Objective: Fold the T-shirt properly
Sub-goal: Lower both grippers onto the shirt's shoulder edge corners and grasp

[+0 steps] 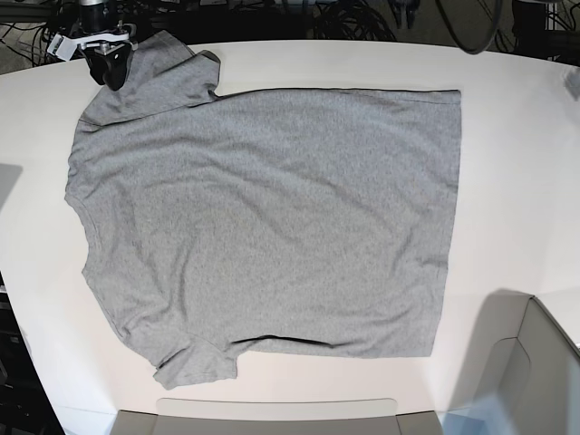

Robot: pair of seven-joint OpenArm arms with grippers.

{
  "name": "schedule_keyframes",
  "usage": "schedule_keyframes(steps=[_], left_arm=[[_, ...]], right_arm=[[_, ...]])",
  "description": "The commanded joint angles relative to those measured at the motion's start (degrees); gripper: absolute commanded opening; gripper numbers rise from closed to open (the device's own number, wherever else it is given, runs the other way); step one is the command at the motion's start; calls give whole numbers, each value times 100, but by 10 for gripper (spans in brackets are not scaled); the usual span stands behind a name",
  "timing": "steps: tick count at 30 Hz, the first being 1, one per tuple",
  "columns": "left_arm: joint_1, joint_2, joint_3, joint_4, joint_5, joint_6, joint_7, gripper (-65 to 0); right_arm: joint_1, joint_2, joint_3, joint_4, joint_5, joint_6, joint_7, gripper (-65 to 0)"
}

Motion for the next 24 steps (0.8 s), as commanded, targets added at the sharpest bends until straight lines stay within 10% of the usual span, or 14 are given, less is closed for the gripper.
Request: schedule_keyframes(steps=[1, 7, 16, 24], left_arm=[[279, -1, -28, 239, -10, 38, -351, -586], [403, -160, 7, 1646, -1170, 21, 422, -540], [587, -1434, 280, 3914, -3772, 38, 3754, -490], [-186, -1962, 245, 3738, -5399, 38, 5873, -490]], right_arm=[[-87, 37, -23, 19, 45, -86, -226, -398], [-104, 29, -102, 19, 45, -86, -226, -398], [-148, 37, -217, -17, 36, -86, -226, -398], [-148, 37, -225, -8, 36, -86, -226, -398]])
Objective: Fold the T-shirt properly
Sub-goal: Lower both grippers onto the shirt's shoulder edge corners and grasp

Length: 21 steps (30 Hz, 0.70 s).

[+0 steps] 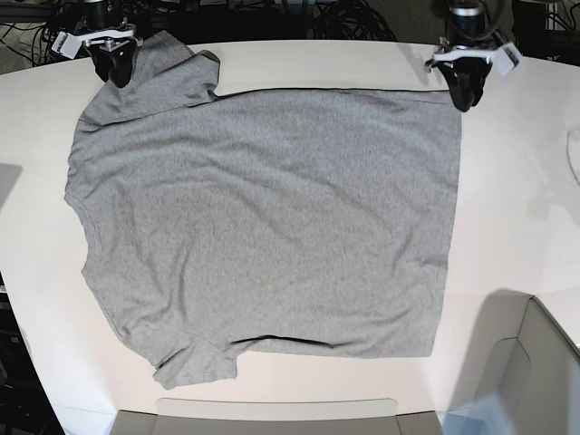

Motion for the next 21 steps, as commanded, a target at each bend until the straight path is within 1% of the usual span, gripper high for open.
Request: schedule_keyframes(steps=[1, 5, 8, 11, 13, 17, 18, 21], left_arm=[[-63, -6, -72, -18, -44, -45, -37, -490], [-344, -41, -213, -290, -607, -45, 271, -490], [-414, -50, -530, -519, -994, -80, 860, -490], [-625, -41, -846, -791, -1047, -89, 1484, -490], [-660, -6, -1040, -958, -1038, -89, 1774, -490], [-687, -6, -1092, -1152, -1020, -106, 2134, -490], [-687, -6, -1092, -1143, -1029, -141, 2196, -490], [-696, -6, -1092, -1125, -1055, -722, 2451, -490]], right_arm=[[-113, 37, -33, -12, 43, -99, -351, -398], [-113, 46, -33, -21, 43, -99, -351, -398], [-113, 55, -24, -21, 43, -99, -351, -398], [-113, 55, -24, -21, 43, -99, -351, -398], [-113, 46, -24, -21, 43, -99, -351, -398], [-113, 46, -24, -21, 43, -99, -351, -398], [-113, 46, -24, -21, 43, -99, -351, -398], [-113, 46, -33, 14, 43, -99, -351, -398]])
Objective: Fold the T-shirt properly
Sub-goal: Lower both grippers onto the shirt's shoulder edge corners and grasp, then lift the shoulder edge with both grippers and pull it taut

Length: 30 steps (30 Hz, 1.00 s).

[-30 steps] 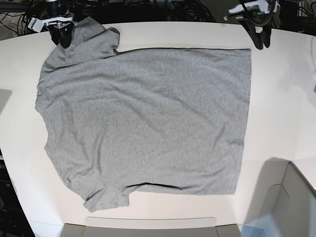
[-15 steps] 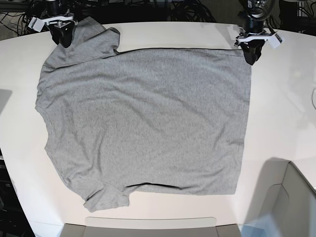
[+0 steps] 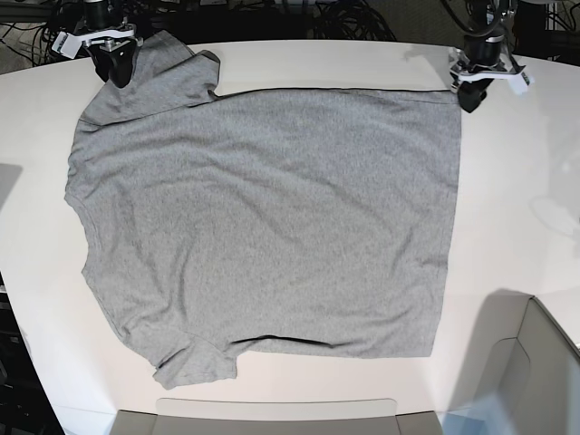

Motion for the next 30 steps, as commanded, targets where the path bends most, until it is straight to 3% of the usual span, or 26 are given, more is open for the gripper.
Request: schedule_keyframes(steps=[1, 10, 14, 21, 23, 25, 27, 30], left_arm=[[63, -14, 7, 22, -19, -25, 261, -490], [-385, 109, 209, -303, 42, -86, 956, -490], [-403, 100, 350, -312, 86, -86, 947, -491], [-412, 144, 350, -303, 763, -86, 938, -501], [-421, 144, 350, -303, 939, -86, 965, -558], [-517, 153, 350, -303, 1009, -78, 974, -650], [-553, 144, 306, -303, 983, -60, 974, -650], [-500, 118, 288, -206, 965, -78, 938, -650]], right_arm=[[-113, 33, -33, 21, 47, -101, -342, -398], [-113, 59, -341, 30, 21, -101, -342, -398], [-96, 51, -402, 30, 21, -101, -342, -398], [-113, 59, -402, 30, 21, -101, -342, -401], [-113, 68, -402, 30, 21, -101, -342, -438], [-113, 68, -402, 30, 21, -101, -342, -525], [-113, 59, -358, 74, 21, -101, -333, -626], [-289, 95, -350, 249, 21, -101, -307, -650]])
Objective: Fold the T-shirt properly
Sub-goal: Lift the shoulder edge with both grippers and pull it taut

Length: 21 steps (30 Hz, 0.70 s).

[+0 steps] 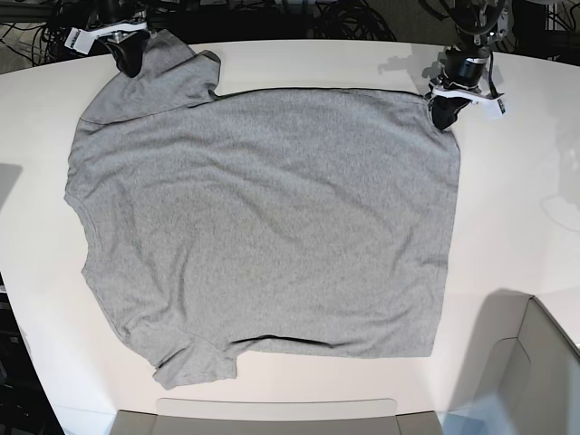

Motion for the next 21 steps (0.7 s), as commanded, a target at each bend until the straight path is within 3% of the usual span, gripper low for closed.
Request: schedule_keyframes(steps=[1, 9, 13, 21], left_arm=[[213, -29, -18, 45, 106, 191, 256, -650], [776, 6, -290, 546, 106, 182, 247, -650], [952, 6, -308, 740, 106, 182, 239, -650], [1224, 6, -774, 1355, 98, 182, 204, -650]], right_arm=[[-253, 154, -9, 112, 19, -49, -69, -650], [-815, 181, 150, 587, 28, -49, 819, -650], [-833, 189, 158, 622, 54, -49, 863, -650], [-930, 189, 879, 868, 54, -49, 810, -650]])
